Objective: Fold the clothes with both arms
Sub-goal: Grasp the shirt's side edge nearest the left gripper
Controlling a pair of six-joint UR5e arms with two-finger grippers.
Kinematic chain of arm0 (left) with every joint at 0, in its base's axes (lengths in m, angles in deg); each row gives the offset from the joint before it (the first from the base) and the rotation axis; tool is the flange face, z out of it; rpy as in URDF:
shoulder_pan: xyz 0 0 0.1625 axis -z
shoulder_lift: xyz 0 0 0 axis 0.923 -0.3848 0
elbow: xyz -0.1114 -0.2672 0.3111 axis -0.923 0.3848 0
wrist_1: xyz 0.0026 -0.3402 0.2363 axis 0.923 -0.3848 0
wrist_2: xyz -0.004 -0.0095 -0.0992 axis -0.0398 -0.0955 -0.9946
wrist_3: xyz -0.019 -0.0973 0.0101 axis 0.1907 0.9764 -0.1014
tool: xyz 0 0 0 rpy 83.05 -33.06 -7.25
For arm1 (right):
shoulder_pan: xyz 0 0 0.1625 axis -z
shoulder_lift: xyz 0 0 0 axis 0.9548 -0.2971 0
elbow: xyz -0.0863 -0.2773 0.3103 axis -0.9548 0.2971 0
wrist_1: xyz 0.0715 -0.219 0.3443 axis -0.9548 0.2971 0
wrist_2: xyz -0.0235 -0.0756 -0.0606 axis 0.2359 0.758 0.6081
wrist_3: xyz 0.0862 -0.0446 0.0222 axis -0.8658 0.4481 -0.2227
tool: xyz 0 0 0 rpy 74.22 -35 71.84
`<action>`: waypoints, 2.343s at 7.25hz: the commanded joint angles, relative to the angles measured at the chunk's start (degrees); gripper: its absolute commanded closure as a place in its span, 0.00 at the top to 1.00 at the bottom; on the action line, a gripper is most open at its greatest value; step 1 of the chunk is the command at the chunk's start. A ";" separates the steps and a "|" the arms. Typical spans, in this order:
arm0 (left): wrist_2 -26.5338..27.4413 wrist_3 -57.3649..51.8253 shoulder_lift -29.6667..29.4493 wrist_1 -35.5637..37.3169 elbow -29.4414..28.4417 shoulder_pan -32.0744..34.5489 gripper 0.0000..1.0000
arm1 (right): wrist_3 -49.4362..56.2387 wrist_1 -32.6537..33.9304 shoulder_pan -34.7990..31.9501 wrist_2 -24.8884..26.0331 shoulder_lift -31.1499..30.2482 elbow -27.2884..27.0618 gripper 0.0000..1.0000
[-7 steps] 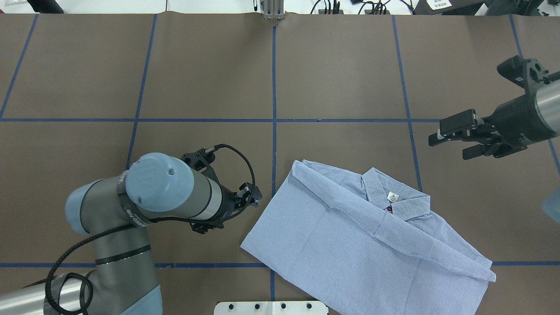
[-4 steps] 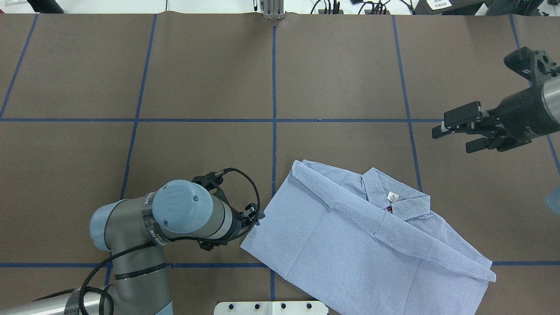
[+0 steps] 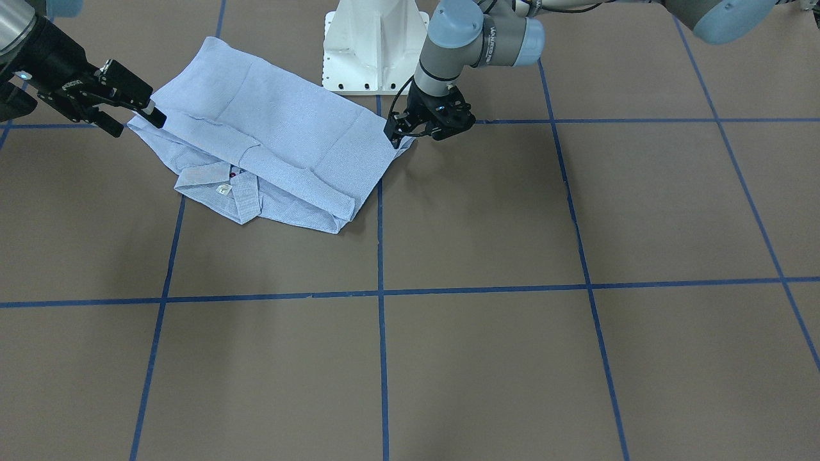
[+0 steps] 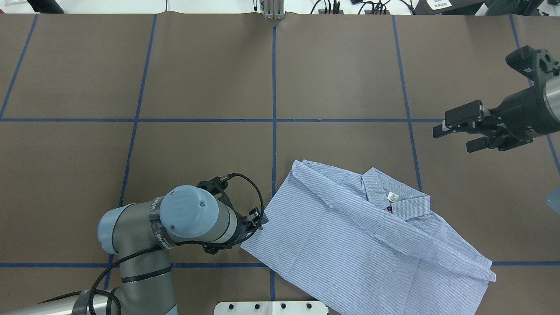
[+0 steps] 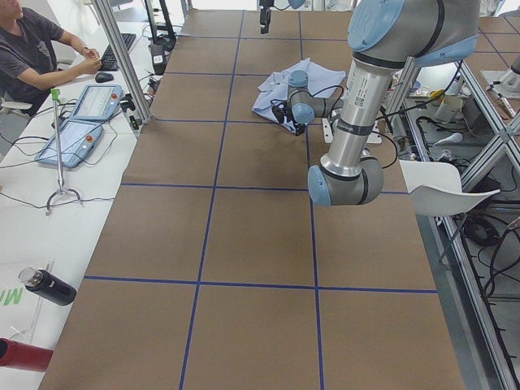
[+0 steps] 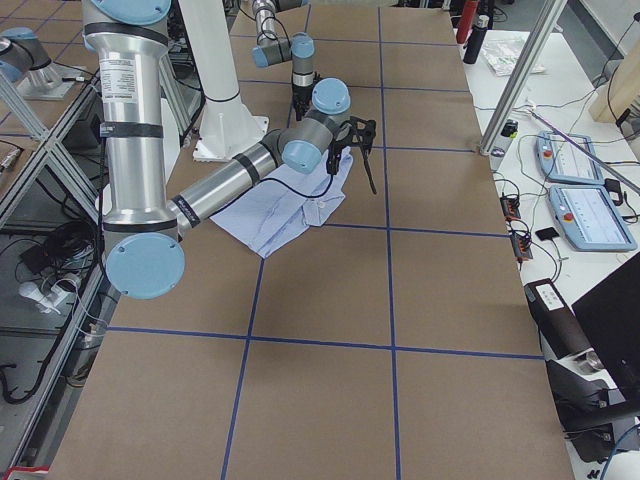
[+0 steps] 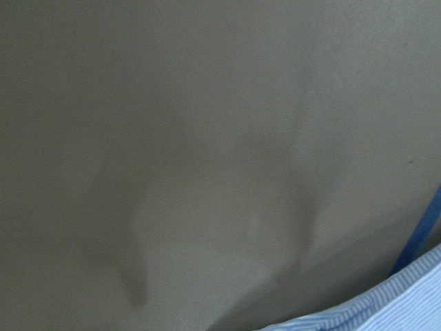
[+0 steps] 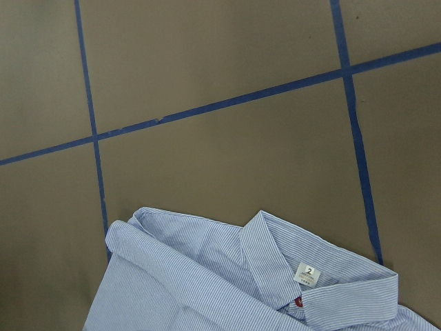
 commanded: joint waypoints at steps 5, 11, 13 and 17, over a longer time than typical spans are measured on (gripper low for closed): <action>0.00 -0.23 -0.32 -0.45 -0.94 -1.47 0.89 | 0.00 0.00 -0.97 -0.09 -0.18 0.07 1.00; 0.00 -0.32 -1.02 -0.46 -1.03 -1.48 0.79 | 0.00 0.00 -1.85 -0.44 -0.27 0.25 1.00; 0.00 -0.32 -1.02 -0.46 -1.12 -1.56 0.79 | 0.00 0.00 -1.85 -0.44 -0.18 0.42 1.00; 0.00 -0.06 -1.02 -0.46 -1.82 -1.48 0.54 | 0.00 0.00 -1.85 -0.26 0.00 0.60 1.00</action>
